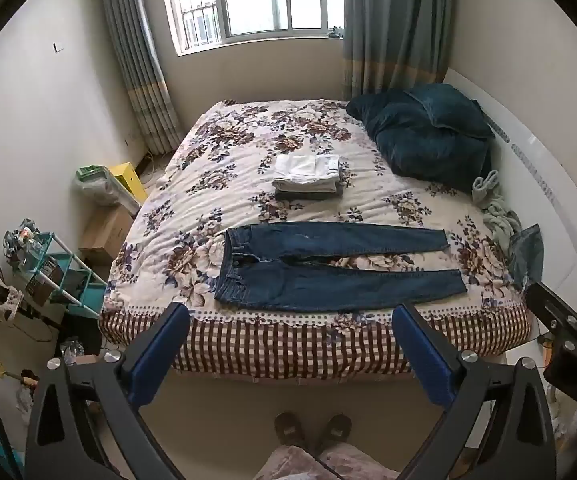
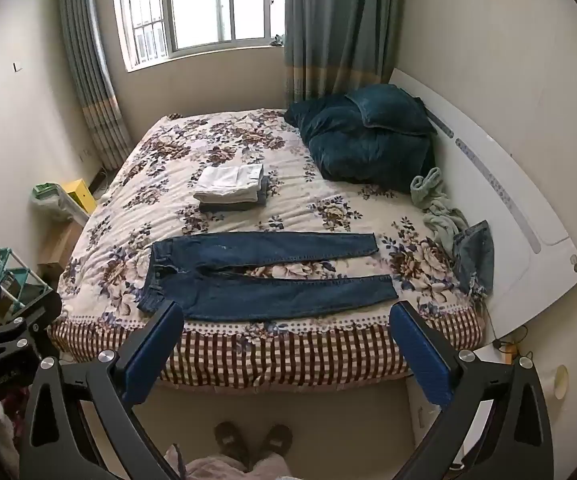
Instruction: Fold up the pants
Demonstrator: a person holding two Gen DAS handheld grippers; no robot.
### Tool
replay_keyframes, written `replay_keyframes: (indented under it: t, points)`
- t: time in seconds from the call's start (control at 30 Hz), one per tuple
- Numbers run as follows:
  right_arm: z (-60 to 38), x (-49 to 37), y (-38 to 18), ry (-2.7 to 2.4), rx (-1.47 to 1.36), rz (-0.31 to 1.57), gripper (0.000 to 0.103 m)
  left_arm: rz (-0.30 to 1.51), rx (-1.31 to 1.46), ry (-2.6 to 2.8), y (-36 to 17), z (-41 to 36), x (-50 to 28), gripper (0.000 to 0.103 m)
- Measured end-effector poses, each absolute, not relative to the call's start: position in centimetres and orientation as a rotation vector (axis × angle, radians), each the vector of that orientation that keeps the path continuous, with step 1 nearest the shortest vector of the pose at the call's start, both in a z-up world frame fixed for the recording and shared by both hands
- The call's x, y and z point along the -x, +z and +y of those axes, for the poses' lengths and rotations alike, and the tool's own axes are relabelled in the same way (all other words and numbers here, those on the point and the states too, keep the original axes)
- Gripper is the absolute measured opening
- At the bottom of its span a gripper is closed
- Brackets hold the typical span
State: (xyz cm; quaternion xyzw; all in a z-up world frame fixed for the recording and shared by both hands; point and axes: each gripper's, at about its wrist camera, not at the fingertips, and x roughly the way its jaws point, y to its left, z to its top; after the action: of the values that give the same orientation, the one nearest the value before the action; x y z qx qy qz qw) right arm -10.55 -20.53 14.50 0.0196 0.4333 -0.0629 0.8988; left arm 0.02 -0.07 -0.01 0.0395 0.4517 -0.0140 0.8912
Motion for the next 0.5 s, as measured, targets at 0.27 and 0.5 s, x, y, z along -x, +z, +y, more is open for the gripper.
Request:
replay_keyframes:
  t: [0.27, 0.5]
  points:
    - [-20.4, 10.3, 15.1, -0.121, -0.046, 0.877, 0.103, 0.934, -0.037, -0.023, 0.7, 0.9, -1.2, 0.103]
    - [-20.1, 10.3, 15.1, -0.104, -0.025, 0.866, 0.103, 0.887, -0.032, -0.009, 1.3, 1.5, -0.4, 0.103]
